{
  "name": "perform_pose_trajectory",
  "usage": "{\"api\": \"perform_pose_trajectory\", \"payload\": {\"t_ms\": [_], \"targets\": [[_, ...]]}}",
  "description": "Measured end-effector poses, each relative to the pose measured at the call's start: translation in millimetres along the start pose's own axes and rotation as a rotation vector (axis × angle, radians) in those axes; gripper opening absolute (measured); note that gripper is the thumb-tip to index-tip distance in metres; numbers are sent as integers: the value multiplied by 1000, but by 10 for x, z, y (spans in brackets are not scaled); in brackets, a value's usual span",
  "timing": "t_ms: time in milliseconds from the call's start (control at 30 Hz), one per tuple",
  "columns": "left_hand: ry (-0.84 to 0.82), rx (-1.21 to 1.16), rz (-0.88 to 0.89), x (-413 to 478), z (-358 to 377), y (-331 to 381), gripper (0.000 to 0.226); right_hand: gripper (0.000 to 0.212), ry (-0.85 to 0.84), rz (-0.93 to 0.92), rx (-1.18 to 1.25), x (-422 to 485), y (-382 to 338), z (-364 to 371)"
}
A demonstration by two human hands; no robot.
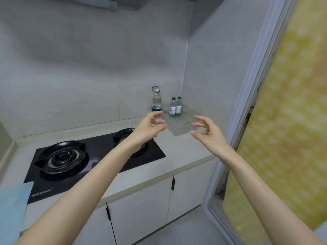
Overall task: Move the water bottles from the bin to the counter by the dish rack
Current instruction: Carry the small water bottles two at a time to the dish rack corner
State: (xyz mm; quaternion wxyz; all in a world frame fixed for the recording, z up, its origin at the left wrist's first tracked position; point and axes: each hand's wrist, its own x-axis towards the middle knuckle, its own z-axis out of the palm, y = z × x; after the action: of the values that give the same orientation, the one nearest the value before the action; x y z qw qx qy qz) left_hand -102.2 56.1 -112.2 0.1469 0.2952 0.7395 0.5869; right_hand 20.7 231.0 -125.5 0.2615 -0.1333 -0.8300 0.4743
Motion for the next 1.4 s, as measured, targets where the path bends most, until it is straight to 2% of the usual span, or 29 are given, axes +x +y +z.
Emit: {"api": "perform_pose_trajectory", "payload": {"t_ms": [300,733,1100,1400], "targets": [[59,14,32,1363,497,-83,47,49,-7,-19,11,1275,711,-406],[235,4,-52,3130,1168,-290,44,47,-102,-45,2,3129,1708,-942],[299,32,-70,4451,1088,-836,43,45,-97,-14,34,4492,2419,-495],[243,-23,-136,5799,1121,-1524,51,44,-65,0,15,5644,3004,-61]]}}
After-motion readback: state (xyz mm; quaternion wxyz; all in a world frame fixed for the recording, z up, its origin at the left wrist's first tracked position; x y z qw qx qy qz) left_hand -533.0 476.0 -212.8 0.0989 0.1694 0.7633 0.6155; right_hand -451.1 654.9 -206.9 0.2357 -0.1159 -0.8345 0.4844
